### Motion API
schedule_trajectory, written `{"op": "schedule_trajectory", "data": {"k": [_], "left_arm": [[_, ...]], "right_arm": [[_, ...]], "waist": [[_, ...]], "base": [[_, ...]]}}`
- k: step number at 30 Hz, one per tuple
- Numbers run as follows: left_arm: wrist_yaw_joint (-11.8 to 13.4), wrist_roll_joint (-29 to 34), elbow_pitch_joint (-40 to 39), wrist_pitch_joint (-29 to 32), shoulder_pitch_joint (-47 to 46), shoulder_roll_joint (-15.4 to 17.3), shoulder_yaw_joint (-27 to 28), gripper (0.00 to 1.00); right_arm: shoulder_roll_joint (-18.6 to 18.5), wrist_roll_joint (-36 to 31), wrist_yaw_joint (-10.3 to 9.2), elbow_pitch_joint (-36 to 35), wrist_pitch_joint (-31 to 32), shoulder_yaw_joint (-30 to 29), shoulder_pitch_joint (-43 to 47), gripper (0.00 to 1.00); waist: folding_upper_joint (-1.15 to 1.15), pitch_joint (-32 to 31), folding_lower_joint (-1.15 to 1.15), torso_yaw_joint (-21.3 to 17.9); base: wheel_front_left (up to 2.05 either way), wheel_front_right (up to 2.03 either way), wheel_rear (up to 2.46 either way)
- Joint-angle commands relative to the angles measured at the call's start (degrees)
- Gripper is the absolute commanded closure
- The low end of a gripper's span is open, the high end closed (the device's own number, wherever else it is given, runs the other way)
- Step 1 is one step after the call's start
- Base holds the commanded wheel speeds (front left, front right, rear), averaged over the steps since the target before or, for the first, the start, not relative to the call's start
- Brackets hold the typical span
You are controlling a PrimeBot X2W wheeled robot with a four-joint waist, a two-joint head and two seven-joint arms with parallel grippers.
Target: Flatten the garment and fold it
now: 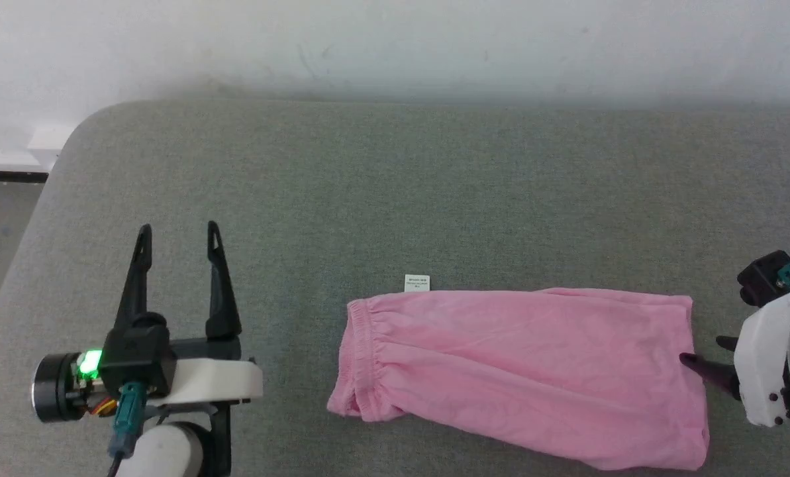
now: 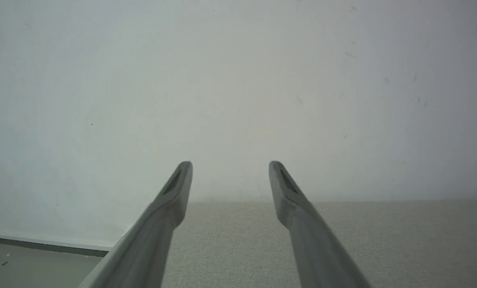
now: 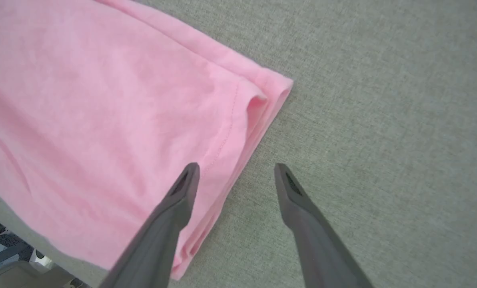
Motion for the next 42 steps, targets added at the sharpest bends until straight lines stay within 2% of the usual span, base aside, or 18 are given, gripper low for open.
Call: {"op": "schedule_trajectory", "data": {"k": [1,3,7,12,14,15,25,34,37,42], "left_arm": [[-0.99,2.41,-0.81,-0.26,2.34,-1.55,2.80,0.00],[-2.14,4.79,-1.06,-0.26,4.90,-3.24,5.55,0.00],[-5.96,7.76,0.80,-0.26,8.34,-6.46,10.60,0.00],[-11.30,11.12,3.16,-0.27,10.82,-10.04,13.99,0.00],[-12.55,12.51,3.25,-0.27,11.60,-11.28,15.01,0.00],[-13.01,13.10,3.25,-0.27,11.87,-11.82,15.65,0.00],[-14.90,18.02,3.79,-0.27,13.01,-13.99,19.01,0.00],[-15.89,19.75,4.27,-0.27,13.66,-14.66,17.81,0.00],[-16.01,19.94,4.35,-0.27,13.96,-14.80,17.45,0.00],[-16.04,20.23,4.20,-0.27,14.37,-14.69,17.07,0.00]], "right_arm": [[1.63,-0.53,-0.05,1.48,0.00,-1.04,1.33,0.00],[3.29,-1.50,-0.05,3.30,0.28,-1.25,2.43,0.00],[6.87,-2.36,-0.05,6.09,0.19,-1.80,4.64,0.00],[9.66,-2.39,-0.05,7.38,0.09,-1.52,7.09,0.00],[9.92,-2.49,-0.05,7.41,-0.12,-1.49,7.31,0.85],[9.88,-2.49,-0.05,7.24,-0.36,-1.57,7.28,1.00],[5.79,-2.13,-0.05,5.20,-3.82,-6.57,4.19,1.00],[-0.29,-0.94,-0.05,4.46,-1.57,-10.62,5.79,1.00],[-1.91,-0.66,-0.05,1.24,-0.79,-11.24,7.17,1.00],[-3.94,-0.27,-0.05,-9.47,0.41,-11.78,8.94,1.00]], "waist": [[-0.01,0.83,0.00,0.78],[-0.01,1.02,0.00,0.98],[-0.01,1.35,0.00,1.24],[-0.01,1.19,0.00,1.31],[-0.01,0.80,0.00,1.12],[-0.01,0.63,0.00,1.05],[-0.01,-1.14,0.00,0.15],[-0.01,-2.40,0.00,0.25],[-0.01,-2.83,0.00,0.41],[-0.01,-3.36,0.00,0.59]], "base": [[0.00,0.00,0.00],[0.00,0.00,0.00],[0.00,0.00,0.00],[0.00,0.00,0.00],[0.00,0.00,0.00],[0.00,0.00,0.00],[0.00,0.00,0.00],[0.00,0.00,0.00],[0.00,0.00,0.00],[0.00,0.00,0.00]]}}
